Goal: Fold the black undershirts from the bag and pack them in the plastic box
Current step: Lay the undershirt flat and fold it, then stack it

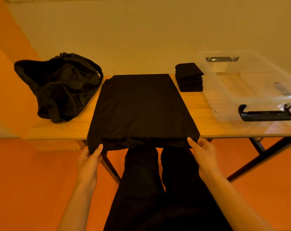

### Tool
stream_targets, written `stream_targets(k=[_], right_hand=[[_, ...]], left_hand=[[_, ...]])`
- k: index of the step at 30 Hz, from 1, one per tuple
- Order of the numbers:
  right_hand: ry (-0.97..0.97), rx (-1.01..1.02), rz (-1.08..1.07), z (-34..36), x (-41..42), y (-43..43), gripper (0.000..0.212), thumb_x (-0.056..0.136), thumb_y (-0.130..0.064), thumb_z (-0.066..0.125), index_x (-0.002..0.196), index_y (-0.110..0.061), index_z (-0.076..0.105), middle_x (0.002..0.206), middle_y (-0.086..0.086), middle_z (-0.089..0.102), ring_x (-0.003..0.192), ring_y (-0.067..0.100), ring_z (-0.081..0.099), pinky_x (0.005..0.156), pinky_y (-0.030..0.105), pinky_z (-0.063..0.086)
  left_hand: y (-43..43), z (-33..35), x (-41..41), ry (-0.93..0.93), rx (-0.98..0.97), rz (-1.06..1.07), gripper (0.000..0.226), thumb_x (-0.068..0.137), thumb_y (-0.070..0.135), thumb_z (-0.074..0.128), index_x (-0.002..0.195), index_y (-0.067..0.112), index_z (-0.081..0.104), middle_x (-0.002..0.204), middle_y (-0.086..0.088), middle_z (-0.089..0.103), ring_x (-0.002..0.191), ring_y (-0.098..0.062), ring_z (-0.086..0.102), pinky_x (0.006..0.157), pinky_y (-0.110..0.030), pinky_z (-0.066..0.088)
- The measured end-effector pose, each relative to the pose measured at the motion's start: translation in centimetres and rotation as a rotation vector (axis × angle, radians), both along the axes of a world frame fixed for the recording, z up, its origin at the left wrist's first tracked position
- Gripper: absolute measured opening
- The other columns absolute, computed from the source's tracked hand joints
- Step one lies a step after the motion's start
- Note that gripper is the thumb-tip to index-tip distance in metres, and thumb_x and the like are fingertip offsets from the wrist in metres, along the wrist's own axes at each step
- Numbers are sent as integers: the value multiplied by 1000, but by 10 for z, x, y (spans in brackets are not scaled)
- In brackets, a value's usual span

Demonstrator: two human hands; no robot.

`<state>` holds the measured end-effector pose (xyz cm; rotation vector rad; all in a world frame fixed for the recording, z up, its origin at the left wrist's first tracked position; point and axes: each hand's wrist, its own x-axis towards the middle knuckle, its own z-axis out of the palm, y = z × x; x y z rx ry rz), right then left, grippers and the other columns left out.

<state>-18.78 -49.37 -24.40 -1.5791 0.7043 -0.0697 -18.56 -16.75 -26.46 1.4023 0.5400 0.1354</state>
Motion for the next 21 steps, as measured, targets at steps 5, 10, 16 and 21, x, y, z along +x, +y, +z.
stream_targets(k=[5, 10, 16, 21], right_hand=[[-162, -31, 16, 6, -16, -5, 34, 99, -35, 62, 77, -10, 53, 73, 8, 53, 68, 16, 51, 69, 33, 45], [-143, 261, -88, 5, -11, -21, 13, 96, -29, 67, 93, -16, 68, 96, 7, 69, 82, 19, 68, 83, 36, 55], [-124, 598, 23, -4, -9, -20, 21, 89, -17, 71, 110, -12, 69, 123, 8, 69, 122, 29, 63, 107, 42, 45], [-17, 556, 34, -9, -5, -25, 65, 76, -26, 80, 134, -5, 59, 119, 13, 72, 109, 25, 68, 111, 45, 43]], left_hand=[[15, 4, -19, -176, 21, 39, 37, 102, 29, 58, 138, 22, 61, 131, 4, 68, 126, -14, 61, 108, -42, 44], [27, 10, -19, -159, -86, 164, 19, 103, 20, 57, 117, 17, 70, 123, -5, 72, 117, -20, 67, 103, -41, 49], [26, 4, -13, -65, -308, 124, 16, 101, 7, 55, 104, 18, 66, 121, -11, 72, 112, -24, 69, 95, -43, 53], [26, 3, -6, -40, -229, 10, 12, 99, 15, 60, 107, 17, 70, 116, -8, 73, 102, -17, 71, 92, -38, 52]])
